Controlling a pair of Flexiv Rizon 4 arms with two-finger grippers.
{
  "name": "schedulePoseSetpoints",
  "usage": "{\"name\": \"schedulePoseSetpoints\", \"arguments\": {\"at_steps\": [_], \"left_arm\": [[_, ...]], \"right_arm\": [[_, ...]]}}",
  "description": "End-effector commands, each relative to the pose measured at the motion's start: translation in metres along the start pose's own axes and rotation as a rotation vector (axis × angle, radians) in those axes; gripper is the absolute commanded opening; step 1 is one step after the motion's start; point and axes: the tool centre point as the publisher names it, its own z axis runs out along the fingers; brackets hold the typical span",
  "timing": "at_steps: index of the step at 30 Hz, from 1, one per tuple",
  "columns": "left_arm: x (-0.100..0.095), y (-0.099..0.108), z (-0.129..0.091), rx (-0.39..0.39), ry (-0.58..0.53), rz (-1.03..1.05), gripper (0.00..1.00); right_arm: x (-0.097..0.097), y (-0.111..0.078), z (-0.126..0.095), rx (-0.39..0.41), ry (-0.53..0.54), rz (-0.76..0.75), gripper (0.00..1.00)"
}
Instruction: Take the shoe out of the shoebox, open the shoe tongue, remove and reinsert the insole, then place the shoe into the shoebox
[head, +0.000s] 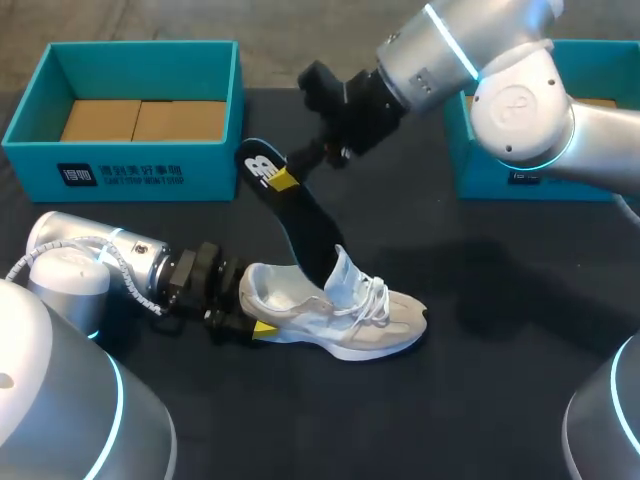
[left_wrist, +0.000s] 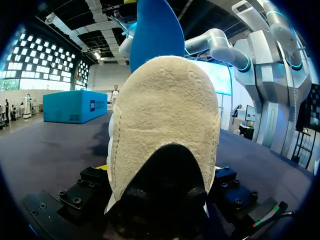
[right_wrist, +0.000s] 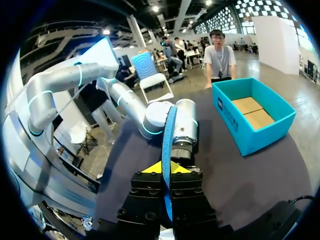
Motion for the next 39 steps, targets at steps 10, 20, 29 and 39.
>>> {"name": "schedulePoseSetpoints", "arguments": {"at_steps": [10, 20, 29, 39], "left_arm": [[0.000, 0.001, 0.001, -0.001, -0.001, 0.000, 0.00], [0.000, 0.001, 0.001, -0.001, -0.001, 0.000, 0.00], [0.000, 0.001, 0.001, -0.001, -0.001, 0.000, 0.00], [0.000, 0.001, 0.001, -0.001, -0.001, 0.000, 0.00]], "right_arm": [[0.001, -0.001, 0.000, -0.002, -0.003, 0.001, 0.00], [0.007, 0.038, -0.034, -0.138, -0.099, 0.025, 0.00], [0.015, 0.080, -0.060, -0.223, -0.142, 0.023, 0.00], [0.025, 0.085, -0.094, -0.334, -0.157, 0.088, 0.00]]}}
